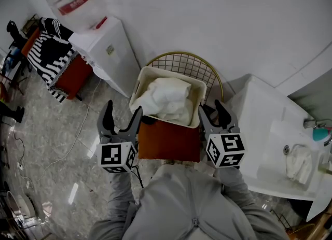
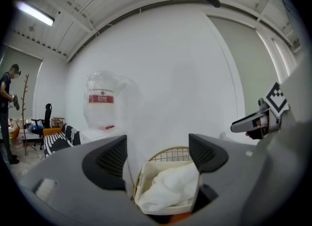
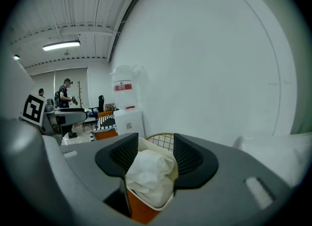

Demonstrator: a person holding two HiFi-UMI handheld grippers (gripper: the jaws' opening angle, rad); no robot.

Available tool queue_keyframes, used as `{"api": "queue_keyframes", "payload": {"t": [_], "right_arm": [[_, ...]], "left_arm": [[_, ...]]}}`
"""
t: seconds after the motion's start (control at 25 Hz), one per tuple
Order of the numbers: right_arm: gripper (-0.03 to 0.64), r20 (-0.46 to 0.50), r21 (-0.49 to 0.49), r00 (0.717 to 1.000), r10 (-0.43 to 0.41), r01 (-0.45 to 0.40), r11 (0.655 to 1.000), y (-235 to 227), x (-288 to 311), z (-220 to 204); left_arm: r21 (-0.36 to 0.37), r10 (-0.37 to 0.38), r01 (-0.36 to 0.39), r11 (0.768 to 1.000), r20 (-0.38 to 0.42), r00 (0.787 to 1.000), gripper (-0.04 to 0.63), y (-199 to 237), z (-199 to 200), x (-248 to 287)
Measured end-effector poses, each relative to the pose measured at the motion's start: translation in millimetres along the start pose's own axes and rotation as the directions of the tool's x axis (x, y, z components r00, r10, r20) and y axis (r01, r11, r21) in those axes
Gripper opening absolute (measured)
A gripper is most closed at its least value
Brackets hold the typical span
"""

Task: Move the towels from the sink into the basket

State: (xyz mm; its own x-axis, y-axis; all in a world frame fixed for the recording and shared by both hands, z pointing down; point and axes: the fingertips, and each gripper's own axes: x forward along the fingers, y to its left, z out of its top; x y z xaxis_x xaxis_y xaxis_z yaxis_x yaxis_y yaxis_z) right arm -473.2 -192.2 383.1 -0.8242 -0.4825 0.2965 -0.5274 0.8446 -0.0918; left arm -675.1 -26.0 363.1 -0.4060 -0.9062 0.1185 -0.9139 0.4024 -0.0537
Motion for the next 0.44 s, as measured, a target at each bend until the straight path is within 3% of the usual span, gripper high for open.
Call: {"api": "queue_keyframes", "payload": {"t": [0.44], "right_arm": [[0.225,-0.009,0.002,1.000,-0.020,0.020,1.000,-6.1,-1.1,-3.1]], "left_arm": [[-0.012,-0.007,0.007,1.000,-0.011,1.000,0.440,-1.8,-4.4,1.7]]}}
